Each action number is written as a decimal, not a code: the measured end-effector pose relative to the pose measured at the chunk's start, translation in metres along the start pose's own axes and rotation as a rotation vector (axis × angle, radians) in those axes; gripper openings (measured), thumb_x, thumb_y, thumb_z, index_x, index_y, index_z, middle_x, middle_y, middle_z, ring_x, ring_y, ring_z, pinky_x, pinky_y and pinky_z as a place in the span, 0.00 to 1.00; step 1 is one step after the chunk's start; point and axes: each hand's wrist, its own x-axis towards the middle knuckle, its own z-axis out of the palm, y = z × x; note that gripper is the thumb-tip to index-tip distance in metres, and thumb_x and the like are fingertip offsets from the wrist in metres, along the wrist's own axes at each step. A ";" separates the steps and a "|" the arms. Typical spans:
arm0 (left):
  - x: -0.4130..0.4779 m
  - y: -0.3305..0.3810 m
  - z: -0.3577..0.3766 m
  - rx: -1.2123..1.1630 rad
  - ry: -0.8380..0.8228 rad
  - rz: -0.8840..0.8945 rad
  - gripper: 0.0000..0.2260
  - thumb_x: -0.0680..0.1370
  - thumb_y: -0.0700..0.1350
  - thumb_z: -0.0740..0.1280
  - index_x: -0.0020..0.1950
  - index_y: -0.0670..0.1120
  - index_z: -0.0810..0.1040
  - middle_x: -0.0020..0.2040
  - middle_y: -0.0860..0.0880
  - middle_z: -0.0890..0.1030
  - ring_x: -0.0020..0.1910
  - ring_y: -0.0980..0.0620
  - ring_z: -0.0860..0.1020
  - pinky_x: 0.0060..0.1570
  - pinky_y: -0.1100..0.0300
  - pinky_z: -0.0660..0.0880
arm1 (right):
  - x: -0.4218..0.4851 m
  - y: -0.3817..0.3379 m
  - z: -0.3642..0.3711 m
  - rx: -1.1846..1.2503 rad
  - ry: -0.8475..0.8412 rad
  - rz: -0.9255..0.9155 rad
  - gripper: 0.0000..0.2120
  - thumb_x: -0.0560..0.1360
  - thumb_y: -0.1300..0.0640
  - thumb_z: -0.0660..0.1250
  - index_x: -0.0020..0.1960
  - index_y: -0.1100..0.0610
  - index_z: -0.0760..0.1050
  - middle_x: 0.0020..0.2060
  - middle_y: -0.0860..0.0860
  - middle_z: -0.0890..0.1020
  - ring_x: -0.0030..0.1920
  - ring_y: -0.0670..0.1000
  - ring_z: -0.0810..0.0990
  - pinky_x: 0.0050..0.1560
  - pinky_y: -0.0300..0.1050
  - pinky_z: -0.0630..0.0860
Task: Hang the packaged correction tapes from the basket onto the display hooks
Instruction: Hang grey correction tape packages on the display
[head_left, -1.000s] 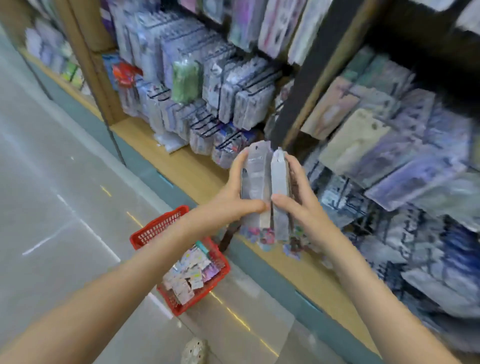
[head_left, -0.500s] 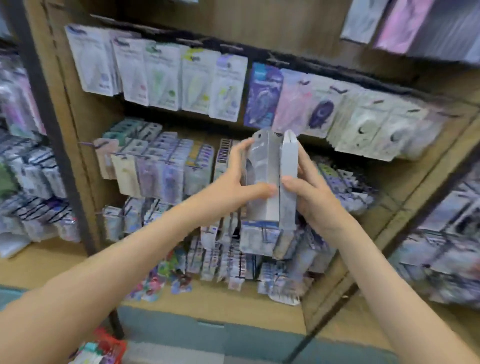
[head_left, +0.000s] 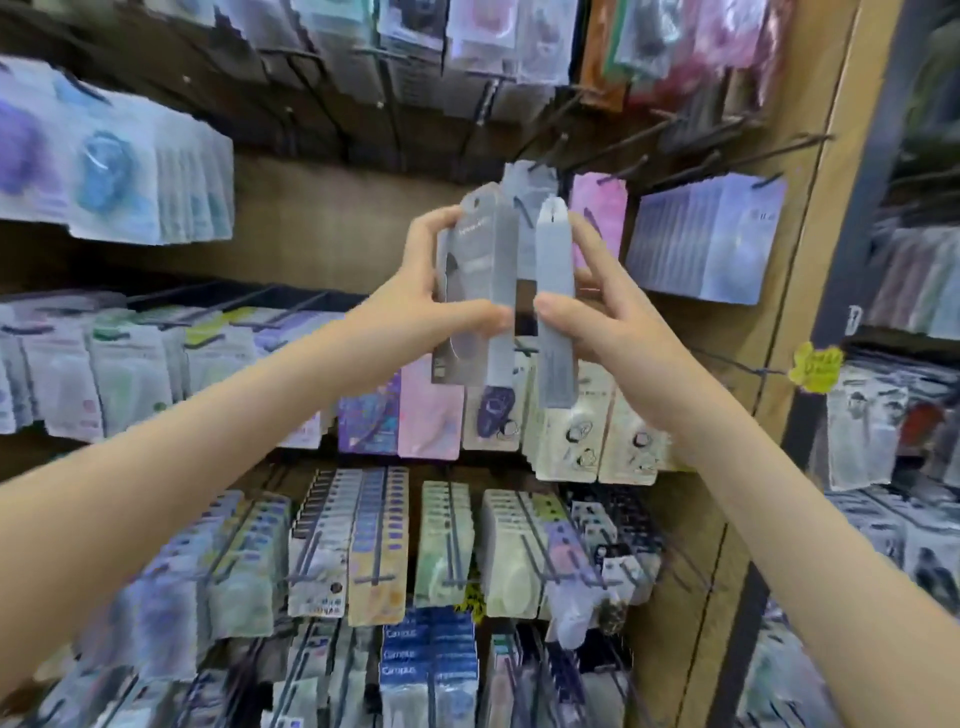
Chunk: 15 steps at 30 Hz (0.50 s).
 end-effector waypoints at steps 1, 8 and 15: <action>0.013 0.001 -0.008 0.023 0.029 0.031 0.35 0.73 0.40 0.73 0.70 0.59 0.55 0.58 0.48 0.76 0.45 0.55 0.83 0.42 0.58 0.80 | 0.013 0.002 -0.005 -0.065 0.034 -0.021 0.30 0.77 0.53 0.66 0.73 0.36 0.57 0.68 0.47 0.70 0.62 0.45 0.76 0.53 0.38 0.78; 0.071 -0.012 -0.040 0.502 0.201 0.198 0.43 0.71 0.49 0.74 0.74 0.61 0.48 0.77 0.57 0.53 0.65 0.52 0.71 0.53 0.62 0.76 | 0.088 0.023 -0.023 -0.509 0.298 -0.084 0.34 0.77 0.48 0.65 0.75 0.35 0.49 0.67 0.50 0.62 0.58 0.43 0.62 0.45 0.23 0.62; 0.090 -0.021 -0.036 0.627 0.289 0.315 0.43 0.70 0.51 0.74 0.74 0.62 0.49 0.64 0.52 0.67 0.56 0.55 0.73 0.51 0.61 0.74 | 0.118 0.038 -0.028 -0.618 0.394 -0.108 0.35 0.77 0.46 0.64 0.77 0.39 0.47 0.64 0.52 0.61 0.61 0.49 0.67 0.59 0.43 0.70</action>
